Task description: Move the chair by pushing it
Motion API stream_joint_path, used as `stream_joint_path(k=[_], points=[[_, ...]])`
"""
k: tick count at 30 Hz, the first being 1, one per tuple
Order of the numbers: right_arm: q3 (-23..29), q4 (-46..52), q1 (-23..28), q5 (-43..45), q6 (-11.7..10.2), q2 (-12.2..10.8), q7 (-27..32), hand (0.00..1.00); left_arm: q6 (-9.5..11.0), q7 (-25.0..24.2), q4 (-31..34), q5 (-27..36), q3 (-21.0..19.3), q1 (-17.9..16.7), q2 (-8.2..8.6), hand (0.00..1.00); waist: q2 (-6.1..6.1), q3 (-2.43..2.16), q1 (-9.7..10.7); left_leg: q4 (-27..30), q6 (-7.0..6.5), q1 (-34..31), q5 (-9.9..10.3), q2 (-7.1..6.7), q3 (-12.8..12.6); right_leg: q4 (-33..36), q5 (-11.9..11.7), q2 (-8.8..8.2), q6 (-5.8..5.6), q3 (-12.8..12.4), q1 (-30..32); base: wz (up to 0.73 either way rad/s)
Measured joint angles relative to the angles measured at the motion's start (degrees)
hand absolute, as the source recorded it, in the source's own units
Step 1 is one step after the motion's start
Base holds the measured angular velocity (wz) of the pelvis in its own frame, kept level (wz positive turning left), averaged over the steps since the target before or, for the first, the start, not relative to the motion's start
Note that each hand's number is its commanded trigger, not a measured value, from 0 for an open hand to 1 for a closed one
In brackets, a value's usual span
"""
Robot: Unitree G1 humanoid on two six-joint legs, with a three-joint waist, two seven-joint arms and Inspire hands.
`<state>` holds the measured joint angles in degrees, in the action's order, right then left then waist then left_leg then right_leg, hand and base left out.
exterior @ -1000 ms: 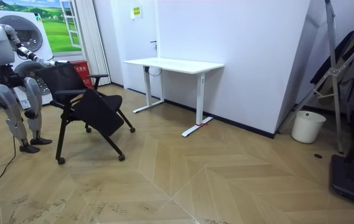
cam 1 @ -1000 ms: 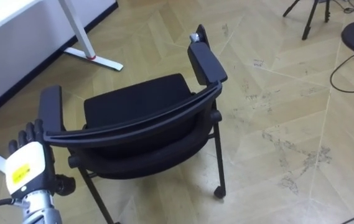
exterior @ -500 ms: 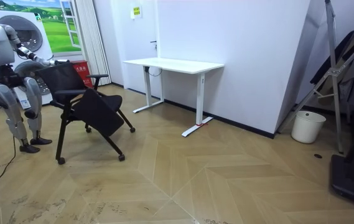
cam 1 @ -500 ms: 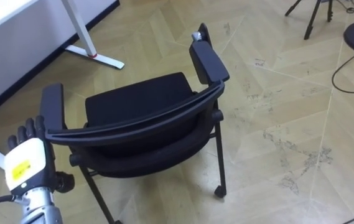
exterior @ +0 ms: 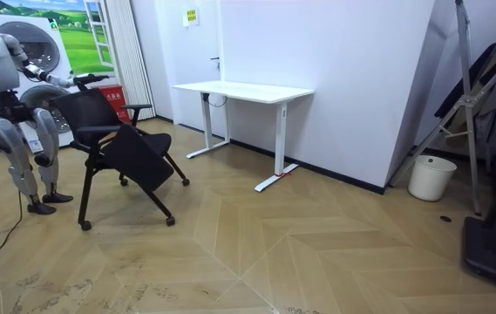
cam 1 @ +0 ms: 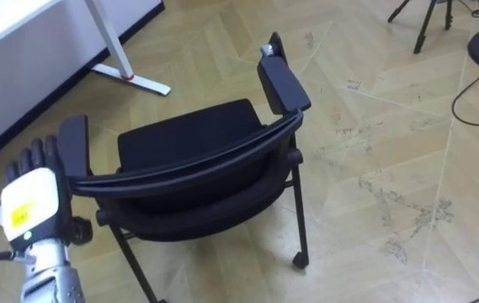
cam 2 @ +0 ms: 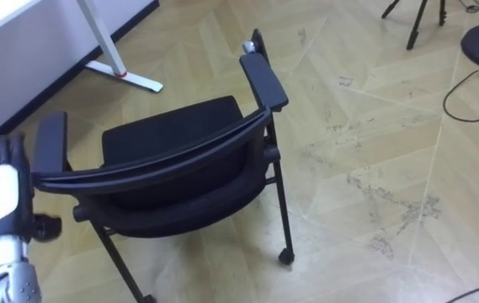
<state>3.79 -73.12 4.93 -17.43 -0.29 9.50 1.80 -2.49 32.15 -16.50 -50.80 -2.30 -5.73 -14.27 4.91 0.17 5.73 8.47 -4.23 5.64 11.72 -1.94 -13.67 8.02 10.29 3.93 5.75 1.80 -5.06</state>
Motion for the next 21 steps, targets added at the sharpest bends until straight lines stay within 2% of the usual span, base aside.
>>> stream_joint_path(k=[3,7,14,21], points=[[-0.1,-0.3,0.4,-0.2,0.0,-0.1,0.6,0.00,0.6,0.0,0.1,-1.3,0.2,-0.4,0.08,0.00,0.12,-0.15,0.2,0.0,0.00,0.2,0.0,0.07,-0.1,0.1,-0.1,0.11,0.09,-0.3,-0.1,-0.05],[0.0,-0.7,1.4,-0.3,0.4,-0.1,1.7,0.00,0.9,0.0,1.4,-1.3,0.2,-0.4,0.06,0.00,-0.68,0.28,-0.4,0.0,0.00,0.2,0.0,0.16,-0.1,-0.1,-0.1,0.21,0.21,-0.3,-0.1,0.00],[-0.1,-0.7,1.2,-0.3,0.4,-0.6,2.5,0.00,1.3,-0.3,4.5,-2.6,0.2,-0.3,0.06,0.00,-1.38,0.61,-1.5,0.0,0.00,-0.2,0.0,0.14,0.0,-0.4,-0.1,0.19,0.19,-0.3,0.2,0.01],[-0.1,-0.8,0.6,-0.5,0.1,-0.6,3.0,0.00,1.3,-0.3,4.9,-3.5,0.3,-0.4,0.06,0.00,-1.28,0.54,-1.3,0.1,0.00,-0.4,0.0,0.08,0.4,-0.4,-0.1,0.13,0.18,0.1,0.2,0.04]])
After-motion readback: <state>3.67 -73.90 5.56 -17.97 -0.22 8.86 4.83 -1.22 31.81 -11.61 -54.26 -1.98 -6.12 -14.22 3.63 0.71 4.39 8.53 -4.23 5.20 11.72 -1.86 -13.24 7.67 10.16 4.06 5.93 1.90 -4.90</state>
